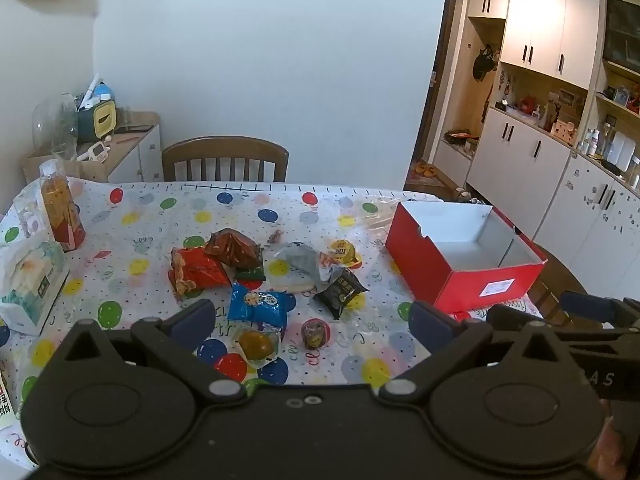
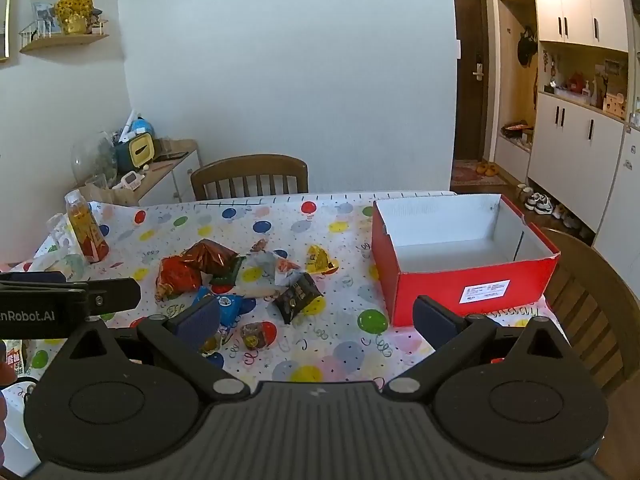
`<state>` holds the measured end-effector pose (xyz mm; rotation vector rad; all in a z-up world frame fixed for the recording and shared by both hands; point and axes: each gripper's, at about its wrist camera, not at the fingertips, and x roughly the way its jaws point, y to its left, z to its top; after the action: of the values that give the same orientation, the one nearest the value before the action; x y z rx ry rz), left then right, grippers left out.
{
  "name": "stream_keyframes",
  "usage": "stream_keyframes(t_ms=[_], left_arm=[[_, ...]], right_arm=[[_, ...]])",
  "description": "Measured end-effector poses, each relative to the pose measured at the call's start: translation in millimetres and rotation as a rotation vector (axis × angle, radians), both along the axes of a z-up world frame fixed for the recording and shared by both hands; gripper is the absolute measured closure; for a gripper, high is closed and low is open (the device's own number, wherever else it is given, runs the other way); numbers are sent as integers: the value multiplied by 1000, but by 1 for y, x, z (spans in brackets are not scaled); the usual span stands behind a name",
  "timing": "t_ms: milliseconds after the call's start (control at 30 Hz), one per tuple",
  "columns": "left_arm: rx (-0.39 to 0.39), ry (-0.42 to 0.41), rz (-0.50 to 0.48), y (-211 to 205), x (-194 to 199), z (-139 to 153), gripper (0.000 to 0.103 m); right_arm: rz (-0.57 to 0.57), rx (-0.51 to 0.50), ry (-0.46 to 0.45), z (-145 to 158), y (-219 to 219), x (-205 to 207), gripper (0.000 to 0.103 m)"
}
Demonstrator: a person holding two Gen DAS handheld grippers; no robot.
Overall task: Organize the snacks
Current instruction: 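Move both tools toward the snacks on the tablecloth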
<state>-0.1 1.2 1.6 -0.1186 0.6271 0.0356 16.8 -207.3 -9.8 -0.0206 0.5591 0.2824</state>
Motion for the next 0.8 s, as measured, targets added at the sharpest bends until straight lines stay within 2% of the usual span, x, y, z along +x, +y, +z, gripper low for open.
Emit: stream_keyframes(t_ms=[400,800], left_arm=[[10,-14,4,2,4,9,0],[22,-39,7,-1,-4,3,0]], right_arm=[[2,7,-10,2,2,0,0],[3,10,-15,2,1,-1,0]])
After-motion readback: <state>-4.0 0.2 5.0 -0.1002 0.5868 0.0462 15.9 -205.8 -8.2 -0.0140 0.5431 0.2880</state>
